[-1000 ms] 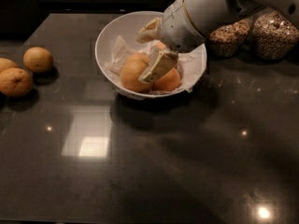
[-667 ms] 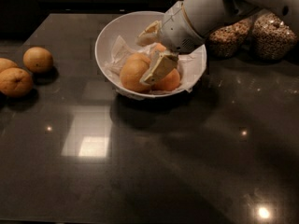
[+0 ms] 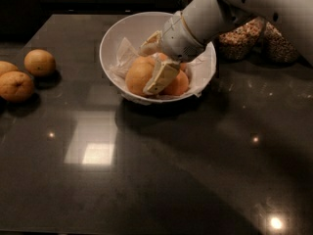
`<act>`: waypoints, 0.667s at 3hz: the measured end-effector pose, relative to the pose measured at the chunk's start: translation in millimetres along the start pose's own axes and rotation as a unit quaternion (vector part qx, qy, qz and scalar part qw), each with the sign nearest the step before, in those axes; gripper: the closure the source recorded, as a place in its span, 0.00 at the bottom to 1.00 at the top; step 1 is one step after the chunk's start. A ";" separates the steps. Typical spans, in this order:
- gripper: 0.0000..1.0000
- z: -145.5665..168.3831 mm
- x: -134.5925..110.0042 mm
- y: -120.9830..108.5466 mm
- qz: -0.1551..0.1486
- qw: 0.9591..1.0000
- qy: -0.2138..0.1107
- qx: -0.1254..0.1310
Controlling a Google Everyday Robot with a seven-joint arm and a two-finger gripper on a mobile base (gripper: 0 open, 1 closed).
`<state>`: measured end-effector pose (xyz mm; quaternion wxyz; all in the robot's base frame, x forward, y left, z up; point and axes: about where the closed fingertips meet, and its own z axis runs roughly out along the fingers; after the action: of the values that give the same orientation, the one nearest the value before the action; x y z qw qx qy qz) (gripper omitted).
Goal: Pick orange from white bowl
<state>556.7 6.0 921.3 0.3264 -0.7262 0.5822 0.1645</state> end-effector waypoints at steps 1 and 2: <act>0.32 10.2 7.4 -1.3 0.004 1.000 0.001 -0.011; 0.32 18.8 9.7 -5.0 0.004 1.000 0.001 -0.018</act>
Offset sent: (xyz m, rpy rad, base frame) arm 0.0177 0.0070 -0.0247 -0.0143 0.0416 0.0193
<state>566.7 11.9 902.9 0.3120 -0.7298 0.5824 0.1758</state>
